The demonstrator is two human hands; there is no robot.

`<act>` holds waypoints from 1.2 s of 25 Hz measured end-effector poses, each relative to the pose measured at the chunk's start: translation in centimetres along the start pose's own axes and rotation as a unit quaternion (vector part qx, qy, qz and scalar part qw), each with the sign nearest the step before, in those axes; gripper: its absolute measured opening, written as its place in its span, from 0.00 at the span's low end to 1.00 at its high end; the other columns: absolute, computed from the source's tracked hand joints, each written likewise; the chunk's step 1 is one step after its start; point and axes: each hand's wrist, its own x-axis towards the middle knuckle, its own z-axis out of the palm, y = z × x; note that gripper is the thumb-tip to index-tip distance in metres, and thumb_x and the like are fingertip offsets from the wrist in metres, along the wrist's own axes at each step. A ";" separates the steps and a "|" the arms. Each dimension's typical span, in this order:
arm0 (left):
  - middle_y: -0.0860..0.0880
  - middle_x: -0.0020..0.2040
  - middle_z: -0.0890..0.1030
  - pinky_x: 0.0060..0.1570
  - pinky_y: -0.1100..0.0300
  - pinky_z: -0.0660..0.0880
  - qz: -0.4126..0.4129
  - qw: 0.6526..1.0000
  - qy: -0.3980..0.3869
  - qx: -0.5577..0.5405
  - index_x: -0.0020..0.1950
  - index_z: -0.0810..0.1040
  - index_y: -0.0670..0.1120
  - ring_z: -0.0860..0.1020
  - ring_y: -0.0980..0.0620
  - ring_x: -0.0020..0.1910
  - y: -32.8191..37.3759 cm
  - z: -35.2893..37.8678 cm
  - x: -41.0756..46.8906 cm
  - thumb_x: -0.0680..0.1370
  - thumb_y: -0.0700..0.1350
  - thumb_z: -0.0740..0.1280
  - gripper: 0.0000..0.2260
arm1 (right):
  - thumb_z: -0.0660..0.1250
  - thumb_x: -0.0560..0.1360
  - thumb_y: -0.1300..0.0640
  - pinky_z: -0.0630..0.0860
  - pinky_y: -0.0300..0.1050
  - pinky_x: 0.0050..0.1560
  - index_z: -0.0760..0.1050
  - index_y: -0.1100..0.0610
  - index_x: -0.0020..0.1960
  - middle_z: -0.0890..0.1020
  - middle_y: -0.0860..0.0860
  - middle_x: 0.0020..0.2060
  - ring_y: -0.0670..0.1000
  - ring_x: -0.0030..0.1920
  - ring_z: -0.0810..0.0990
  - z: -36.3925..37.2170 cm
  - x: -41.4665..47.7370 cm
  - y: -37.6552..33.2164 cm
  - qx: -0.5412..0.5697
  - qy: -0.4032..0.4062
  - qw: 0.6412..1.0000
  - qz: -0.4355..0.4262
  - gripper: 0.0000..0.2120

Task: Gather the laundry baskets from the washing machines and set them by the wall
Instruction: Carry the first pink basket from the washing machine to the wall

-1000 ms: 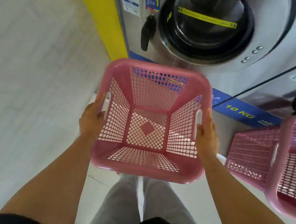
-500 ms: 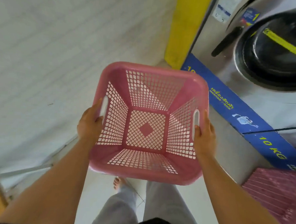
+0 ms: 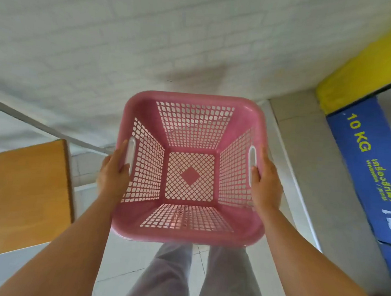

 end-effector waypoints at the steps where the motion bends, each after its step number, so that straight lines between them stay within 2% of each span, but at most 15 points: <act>1: 0.43 0.59 0.76 0.46 0.53 0.73 -0.014 1.000 0.007 -0.002 0.73 0.61 0.67 0.77 0.42 0.50 -1.5 0.0 0.0 0.78 0.40 0.60 0.29 | 0.54 0.82 0.52 0.74 0.40 0.41 0.46 0.37 0.77 0.76 0.51 0.62 0.50 0.50 0.80 1.3 0.2 -0.6 -0.005 -0.008 1.000 -0.011 0.28; 3: 0.43 0.59 0.75 0.42 0.54 0.74 -0.042 0.999 0.018 -0.003 0.73 0.60 0.67 0.76 0.46 0.45 -4.7 0.1 0.6 0.79 0.40 0.60 0.30 | 0.55 0.82 0.53 0.73 0.36 0.37 0.48 0.37 0.77 0.77 0.52 0.59 0.47 0.46 0.78 4.5 0.8 -1.9 -0.006 -0.024 0.999 -0.025 0.28; 5: 0.44 0.59 0.75 0.33 0.58 0.72 -0.066 0.998 0.021 0.013 0.74 0.58 0.67 0.76 0.47 0.40 -7.8 0.6 1.3 0.79 0.39 0.59 0.30 | 0.55 0.82 0.53 0.70 0.32 0.33 0.50 0.39 0.77 0.77 0.52 0.58 0.45 0.44 0.77 7.8 1.3 -3.1 -0.008 -0.041 0.998 -0.043 0.27; 7: 0.44 0.59 0.75 0.28 0.61 0.67 -0.084 0.996 0.025 0.031 0.75 0.55 0.66 0.75 0.46 0.36 -10.4 0.9 2.4 0.80 0.39 0.57 0.30 | 0.55 0.82 0.53 0.75 0.35 0.32 0.50 0.39 0.77 0.77 0.53 0.57 0.46 0.42 0.79 11.1 1.7 -4.0 -0.003 -0.054 0.996 -0.064 0.27; 9: 0.44 0.59 0.74 0.27 0.61 0.66 -0.107 0.993 0.032 0.037 0.75 0.54 0.66 0.75 0.46 0.35 -12.3 1.4 3.6 0.80 0.38 0.56 0.31 | 0.55 0.82 0.53 0.79 0.39 0.33 0.51 0.40 0.77 0.77 0.52 0.58 0.48 0.41 0.80 14.1 2.0 -4.7 -0.002 -0.060 0.996 -0.072 0.27; 12: 0.43 0.60 0.73 0.26 0.61 0.67 -0.138 0.989 0.042 0.028 0.75 0.53 0.67 0.74 0.46 0.33 -14.9 2.5 5.3 0.80 0.36 0.55 0.32 | 0.56 0.82 0.54 0.67 0.29 0.32 0.53 0.42 0.78 0.76 0.51 0.62 0.46 0.41 0.78 18.1 2.9 -5.4 -0.004 -0.061 0.995 -0.084 0.26; 14: 0.43 0.61 0.73 0.26 0.61 0.67 -0.138 0.989 0.052 0.023 0.76 0.54 0.66 0.73 0.46 0.31 -16.1 3.3 6.1 0.80 0.37 0.55 0.31 | 0.57 0.82 0.56 0.60 0.24 0.32 0.56 0.44 0.78 0.75 0.52 0.64 0.48 0.41 0.79 19.8 3.6 -5.7 -0.008 -0.056 0.994 -0.093 0.26; 16: 0.43 0.60 0.73 0.26 0.60 0.70 -0.136 0.989 0.063 0.018 0.76 0.53 0.66 0.73 0.46 0.32 -17.2 4.1 7.2 0.81 0.37 0.55 0.31 | 0.58 0.82 0.57 0.59 0.23 0.34 0.58 0.47 0.77 0.75 0.53 0.65 0.49 0.42 0.79 21.3 4.4 -5.9 -0.009 -0.050 0.993 -0.107 0.25; 18: 0.43 0.60 0.73 0.29 0.54 0.75 -0.138 0.987 0.074 0.017 0.75 0.53 0.67 0.74 0.46 0.33 -18.0 4.7 8.2 0.81 0.38 0.55 0.31 | 0.58 0.82 0.57 0.65 0.26 0.34 0.58 0.47 0.77 0.75 0.54 0.66 0.49 0.42 0.79 22.2 5.2 -6.3 -0.009 -0.046 0.991 -0.128 0.25; 20: 0.44 0.60 0.73 0.31 0.52 0.77 -0.140 0.987 0.076 0.002 0.75 0.53 0.68 0.74 0.46 0.34 -18.8 5.3 9.0 0.81 0.38 0.55 0.31 | 0.58 0.82 0.58 0.68 0.32 0.35 0.58 0.47 0.77 0.73 0.54 0.68 0.53 0.46 0.82 23.1 5.9 -6.6 -0.010 -0.043 0.990 -0.137 0.25; 23: 0.43 0.60 0.72 0.27 0.59 0.72 -0.125 0.989 0.077 -0.020 0.76 0.54 0.66 0.73 0.49 0.33 -19.6 6.2 9.2 0.81 0.37 0.55 0.30 | 0.58 0.82 0.58 0.72 0.39 0.37 0.57 0.47 0.78 0.71 0.52 0.71 0.56 0.49 0.82 23.8 6.4 -6.7 -0.016 -0.051 0.991 -0.126 0.26; 25: 0.43 0.61 0.71 0.27 0.63 0.69 -0.119 0.990 0.076 -0.022 0.76 0.52 0.66 0.73 0.50 0.33 -19.7 6.4 9.1 0.81 0.37 0.55 0.31 | 0.57 0.82 0.58 0.77 0.46 0.36 0.53 0.45 0.78 0.68 0.53 0.72 0.58 0.46 0.83 24.1 6.5 -6.5 -0.036 -0.062 0.988 -0.138 0.27; 27: 0.42 0.67 0.68 0.29 0.61 0.72 -0.116 0.991 0.065 -0.016 0.75 0.50 0.67 0.77 0.46 0.40 -19.7 6.4 9.2 0.80 0.36 0.56 0.33 | 0.57 0.81 0.59 0.81 0.54 0.37 0.50 0.45 0.78 0.64 0.57 0.74 0.61 0.46 0.83 24.3 6.7 -6.5 -0.074 -0.068 0.984 -0.146 0.30; 28: 0.43 0.71 0.64 0.32 0.58 0.76 -0.119 0.991 0.057 -0.011 0.75 0.48 0.68 0.78 0.43 0.46 -19.6 6.4 9.3 0.80 0.35 0.57 0.35 | 0.57 0.80 0.60 0.81 0.56 0.41 0.49 0.46 0.79 0.63 0.60 0.75 0.63 0.48 0.82 24.4 6.8 -6.4 -0.097 -0.067 0.982 -0.150 0.31; 30: 0.46 0.77 0.55 0.43 0.46 0.81 -0.135 0.990 0.037 0.003 0.73 0.45 0.71 0.75 0.38 0.61 -19.2 6.1 9.1 0.79 0.36 0.59 0.38 | 0.57 0.79 0.60 0.79 0.59 0.50 0.49 0.49 0.79 0.61 0.63 0.75 0.64 0.55 0.79 24.1 6.5 -6.5 -0.140 -0.054 0.976 -0.158 0.31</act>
